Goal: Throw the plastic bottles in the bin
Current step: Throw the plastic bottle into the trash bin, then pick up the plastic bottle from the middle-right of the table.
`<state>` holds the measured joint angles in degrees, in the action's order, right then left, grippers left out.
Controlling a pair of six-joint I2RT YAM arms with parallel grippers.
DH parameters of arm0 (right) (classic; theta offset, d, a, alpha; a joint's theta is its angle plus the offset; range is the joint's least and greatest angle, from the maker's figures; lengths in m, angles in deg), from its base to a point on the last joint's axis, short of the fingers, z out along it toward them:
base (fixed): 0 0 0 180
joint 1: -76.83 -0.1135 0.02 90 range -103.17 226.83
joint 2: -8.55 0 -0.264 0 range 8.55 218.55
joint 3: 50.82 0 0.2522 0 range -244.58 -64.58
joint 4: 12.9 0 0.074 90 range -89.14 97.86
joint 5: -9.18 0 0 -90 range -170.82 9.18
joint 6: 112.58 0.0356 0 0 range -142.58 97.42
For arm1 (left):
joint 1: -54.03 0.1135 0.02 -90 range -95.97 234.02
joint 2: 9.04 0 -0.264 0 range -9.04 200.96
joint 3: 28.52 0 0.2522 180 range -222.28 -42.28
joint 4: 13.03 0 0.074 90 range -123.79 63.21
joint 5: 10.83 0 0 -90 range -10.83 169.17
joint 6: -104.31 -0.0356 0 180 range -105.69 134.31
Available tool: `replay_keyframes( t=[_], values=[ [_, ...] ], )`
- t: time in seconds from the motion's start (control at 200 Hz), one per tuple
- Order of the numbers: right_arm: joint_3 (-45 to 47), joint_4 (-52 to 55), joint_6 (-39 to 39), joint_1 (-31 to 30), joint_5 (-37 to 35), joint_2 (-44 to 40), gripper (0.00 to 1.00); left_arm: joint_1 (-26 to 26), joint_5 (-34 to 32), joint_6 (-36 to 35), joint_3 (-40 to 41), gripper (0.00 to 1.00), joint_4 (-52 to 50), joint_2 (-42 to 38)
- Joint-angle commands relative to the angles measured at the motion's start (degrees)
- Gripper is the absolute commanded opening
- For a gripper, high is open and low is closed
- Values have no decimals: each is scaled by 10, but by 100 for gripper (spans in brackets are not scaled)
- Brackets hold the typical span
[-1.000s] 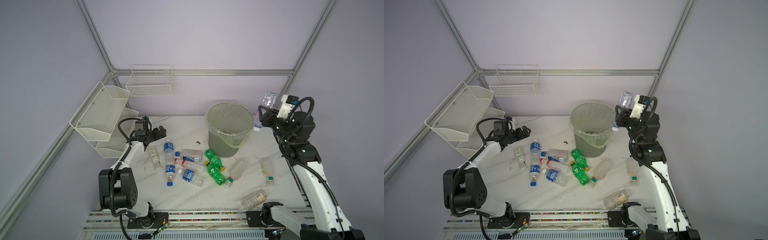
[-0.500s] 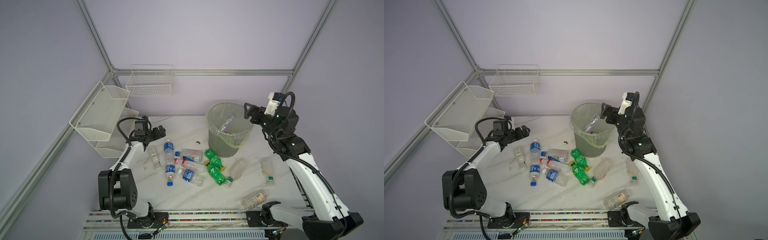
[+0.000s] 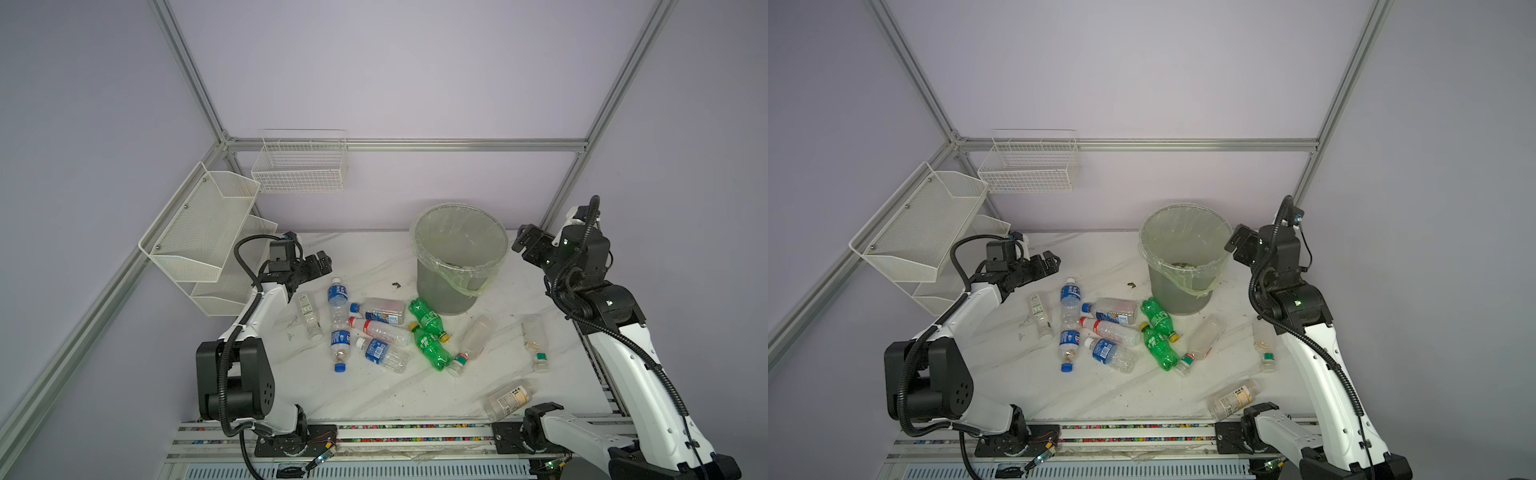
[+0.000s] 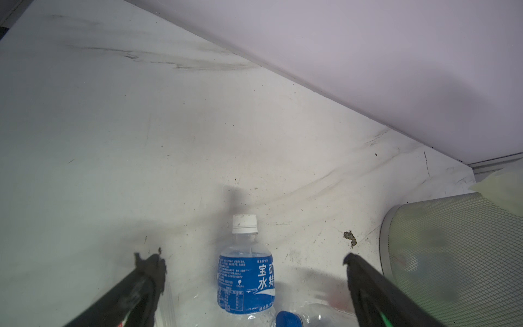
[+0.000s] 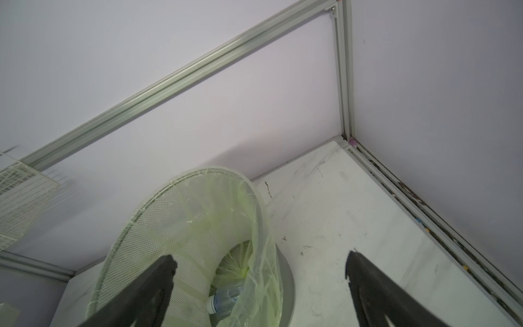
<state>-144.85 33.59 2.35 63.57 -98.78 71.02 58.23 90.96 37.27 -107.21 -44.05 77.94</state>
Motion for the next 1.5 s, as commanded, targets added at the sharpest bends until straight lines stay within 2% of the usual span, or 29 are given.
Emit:
replay_keyframes(
  t=[0.0,0.245,0.355,0.675,1.045,1.195,1.305,1.495],
  values=[
    [-17,68,22,19,-21,10,97,1,9,-4,-38,100,17,-21],
    [12,87,30,115,55,22,97,1,10,1,-37,100,18,-24],
    [25,139,36,141,85,68,97,1,11,3,-36,100,18,-24],
    [101,138,25,163,84,105,97,1,4,2,-32,100,20,-25],
    [167,155,-26,221,85,130,97,8,22,14,-50,100,10,-4],
    [178,145,-76,228,110,159,97,14,22,14,-50,100,8,-10],
    [192,141,-83,230,128,195,97,20,31,24,-53,100,10,-1],
    [220,123,-78,229,127,199,97,31,44,33,-57,100,11,6]
  ],
)
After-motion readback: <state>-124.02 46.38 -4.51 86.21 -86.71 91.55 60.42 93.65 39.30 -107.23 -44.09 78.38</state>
